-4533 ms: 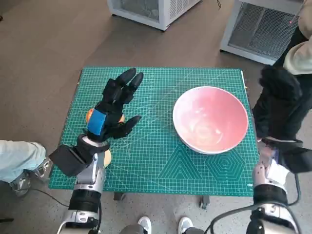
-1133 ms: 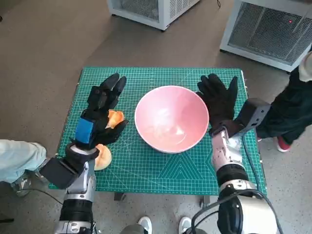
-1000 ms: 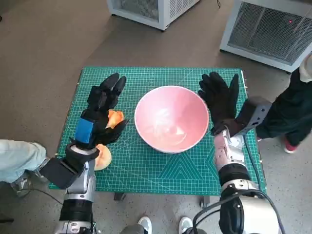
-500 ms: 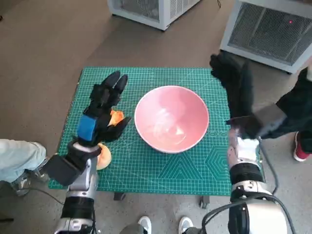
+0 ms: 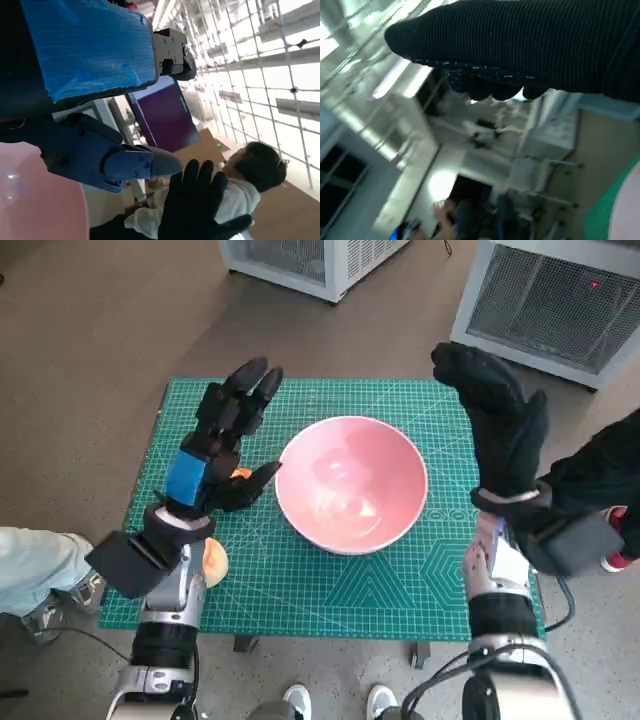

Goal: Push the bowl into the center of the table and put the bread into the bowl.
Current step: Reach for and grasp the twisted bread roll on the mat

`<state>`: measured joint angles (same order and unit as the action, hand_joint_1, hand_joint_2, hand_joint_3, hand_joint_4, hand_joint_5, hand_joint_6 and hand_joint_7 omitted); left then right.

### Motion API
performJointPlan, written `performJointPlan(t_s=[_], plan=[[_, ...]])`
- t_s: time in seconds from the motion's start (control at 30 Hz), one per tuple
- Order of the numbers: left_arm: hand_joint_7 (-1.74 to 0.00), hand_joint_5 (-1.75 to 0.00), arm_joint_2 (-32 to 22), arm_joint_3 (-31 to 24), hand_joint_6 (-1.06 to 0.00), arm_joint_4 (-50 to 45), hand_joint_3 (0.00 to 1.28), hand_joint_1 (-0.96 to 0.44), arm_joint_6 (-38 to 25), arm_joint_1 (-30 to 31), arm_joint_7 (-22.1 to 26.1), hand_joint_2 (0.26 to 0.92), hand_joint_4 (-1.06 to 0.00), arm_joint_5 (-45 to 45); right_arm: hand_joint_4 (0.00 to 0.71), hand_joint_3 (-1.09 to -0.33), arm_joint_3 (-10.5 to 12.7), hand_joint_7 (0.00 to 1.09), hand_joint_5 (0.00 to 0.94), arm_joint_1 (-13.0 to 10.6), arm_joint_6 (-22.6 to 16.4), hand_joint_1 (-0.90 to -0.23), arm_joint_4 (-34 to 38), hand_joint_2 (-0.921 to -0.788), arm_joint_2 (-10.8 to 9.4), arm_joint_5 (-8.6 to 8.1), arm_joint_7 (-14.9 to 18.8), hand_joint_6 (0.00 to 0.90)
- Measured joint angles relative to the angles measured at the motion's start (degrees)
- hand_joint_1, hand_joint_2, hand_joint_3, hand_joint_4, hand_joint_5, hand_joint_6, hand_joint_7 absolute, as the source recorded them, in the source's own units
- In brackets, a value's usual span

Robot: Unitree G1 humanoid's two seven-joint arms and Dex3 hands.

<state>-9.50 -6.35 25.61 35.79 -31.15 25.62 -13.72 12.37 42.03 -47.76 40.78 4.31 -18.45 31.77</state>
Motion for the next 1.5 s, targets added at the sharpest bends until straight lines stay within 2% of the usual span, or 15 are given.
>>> performJointPlan(t_s=[0.2,0.3,0.57,0.7,0.77,0.87,0.93,1.07,1.27,1.5], plan=[[-0.52,0.00,-0.6,-0.4,-0.02,0.3,0.35,-0.64,-0.4,-1.7,2.2,0.921,-0.22,-1.6,0.266,-0.745,-1.4,0.40,0.002,-2.3,1.7,-0.762,-5.3,-0.921,0.0,-1.50,0.6,0.189],[-0.53,0.00,-1.1,-0.7,-0.01,0.4,0.34,-0.64,-0.4,-2.4,3.4,0.921,-0.22,-2.4,0.264,-0.741,-1.6,0.41,0.001,-2.7,2.1,-0.766,-6.0,-0.921,0.0,-1.60,0.6,0.186],[-0.54,0.00,-4.0,-1.7,0.00,1.2,0.30,-0.63,-0.5,-3.7,7.6,0.921,-0.21,-4.2,0.261,-0.737,-1.7,0.43,0.000,-2.8,2.0,-0.776,-6.5,-0.921,0.0,-1.27,0.1,0.183],[-0.50,0.00,-8.7,-2.2,0.00,2.9,0.19,-0.60,-0.3,-4.8,10.3,0.921,-0.20,-3.1,0.261,-0.736,-1.9,0.44,0.000,-3.0,1.5,-0.776,-6.9,-0.921,0.1,-0.01,-0.9,0.181],[-0.46,0.00,-12.2,-2.4,-0.02,3.2,0.10,-0.52,-0.3,-5.0,10.8,0.874,-0.19,-0.9,0.260,-0.736,-1.9,0.44,0.000,-3.2,1.3,-0.775,-7.0,-0.921,0.1,0.79,-1.5,0.179],[-0.39,0.00,-17.6,-2.5,-0.04,3.1,0.04,-0.39,-1.1,-5.3,10.9,0.828,-0.19,2.8,0.261,-0.736,-2.0,0.44,0.000,-3.6,1.2,-0.776,-7.2,-0.921,0.3,1.17,-2.3,0.177],[-0.28,0.00,-20.4,-2.6,-0.12,2.8,0.02,-0.15,-2.1,-5.4,10.5,0.794,-0.20,4.9,0.261,-0.736,-2.1,0.45,0.000,-3.8,1.1,-0.778,-7.2,-0.921,0.4,1.46,-2.8,0.175],[-0.14,0.00,-26.3,-1.9,-0.23,1.1,0.01,0.06,-5.4,-5.4,7.3,0.782,-0.20,13.4,0.259,-0.737,-2.4,0.45,0.000,-3.9,0.9,-0.780,-7.3,-0.921,0.5,2.35,-3.5,0.169],[-0.08,0.00,-31.6,0.5,-0.25,0.2,0.01,0.11,-10.5,-5.5,5.6,0.788,-0.19,21.2,0.256,-0.736,-2.7,0.45,0.000,-3.9,0.6,-0.776,-6.9,-0.921,0.8,3.02,-4.0,0.156],[-0.05,0.00,-33.0,4.0,-0.26,0.1,0.01,0.10,-17.7,-5.8,7.2,0.792,-0.17,24.6,0.252,-0.736,-2.8,0.46,0.000,-3.5,0.3,-0.767,-6.0,-0.921,1.0,2.93,-4.0,0.150]])
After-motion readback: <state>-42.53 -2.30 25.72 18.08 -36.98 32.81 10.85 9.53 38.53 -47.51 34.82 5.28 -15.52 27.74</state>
